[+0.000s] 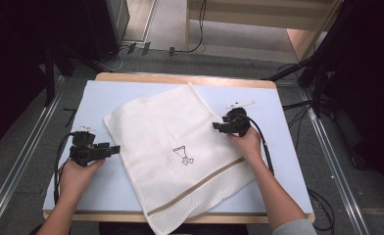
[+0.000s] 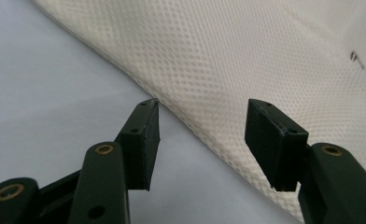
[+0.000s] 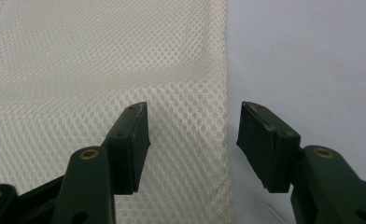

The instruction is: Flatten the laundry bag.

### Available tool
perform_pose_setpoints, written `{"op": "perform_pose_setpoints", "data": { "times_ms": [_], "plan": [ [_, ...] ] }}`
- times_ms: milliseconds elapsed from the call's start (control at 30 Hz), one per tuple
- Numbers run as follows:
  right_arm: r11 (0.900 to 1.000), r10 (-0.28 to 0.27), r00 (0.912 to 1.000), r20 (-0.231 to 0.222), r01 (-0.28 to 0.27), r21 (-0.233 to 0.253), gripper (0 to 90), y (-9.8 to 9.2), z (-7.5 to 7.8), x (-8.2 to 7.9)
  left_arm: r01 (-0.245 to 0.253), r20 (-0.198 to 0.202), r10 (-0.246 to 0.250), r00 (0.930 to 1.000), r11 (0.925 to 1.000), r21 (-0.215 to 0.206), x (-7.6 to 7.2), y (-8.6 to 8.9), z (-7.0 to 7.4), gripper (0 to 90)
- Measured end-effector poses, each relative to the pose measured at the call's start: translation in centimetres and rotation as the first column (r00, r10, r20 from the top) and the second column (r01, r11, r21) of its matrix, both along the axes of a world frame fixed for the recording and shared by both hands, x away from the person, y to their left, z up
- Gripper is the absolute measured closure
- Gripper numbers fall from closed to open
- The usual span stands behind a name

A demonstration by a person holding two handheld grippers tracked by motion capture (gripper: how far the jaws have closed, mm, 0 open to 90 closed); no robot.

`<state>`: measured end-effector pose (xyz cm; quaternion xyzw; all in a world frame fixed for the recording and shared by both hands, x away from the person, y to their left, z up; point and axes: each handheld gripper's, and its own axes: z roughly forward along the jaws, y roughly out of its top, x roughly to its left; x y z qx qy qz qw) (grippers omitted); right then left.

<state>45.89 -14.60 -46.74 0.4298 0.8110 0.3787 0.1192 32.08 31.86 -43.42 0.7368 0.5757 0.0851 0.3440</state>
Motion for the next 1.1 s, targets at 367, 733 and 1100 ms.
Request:
{"op": "perform_pose_setpoints", "data": {
  "times_ms": [367,733,1100],
  "plan": [
    [1.0,-0.002,0.9995,-0.033,0.002,-0.006,46.4,0.0,-0.6,0.2,-0.003,-0.036,0.004,0.9994,0.9998,0.019,0.6,-1.8,-1.4,45.4],
    [0.999,0.02,0.9993,-0.033,-0.02,-0.026,67.9,0.4,-0.5,-0.2,0.019,-0.025,-0.017,0.9995,0.9975,0.068,0.9,-3.2,-1.5,74.0],
    [0.999,0.022,0.9971,-0.072,-0.024,-0.026,83.9,0.4,-0.1,-0.3,0.041,-0.052,-0.042,0.9978,0.9991,-0.005,1.7,-2.5,-1.1,88.1]
  ]
}}
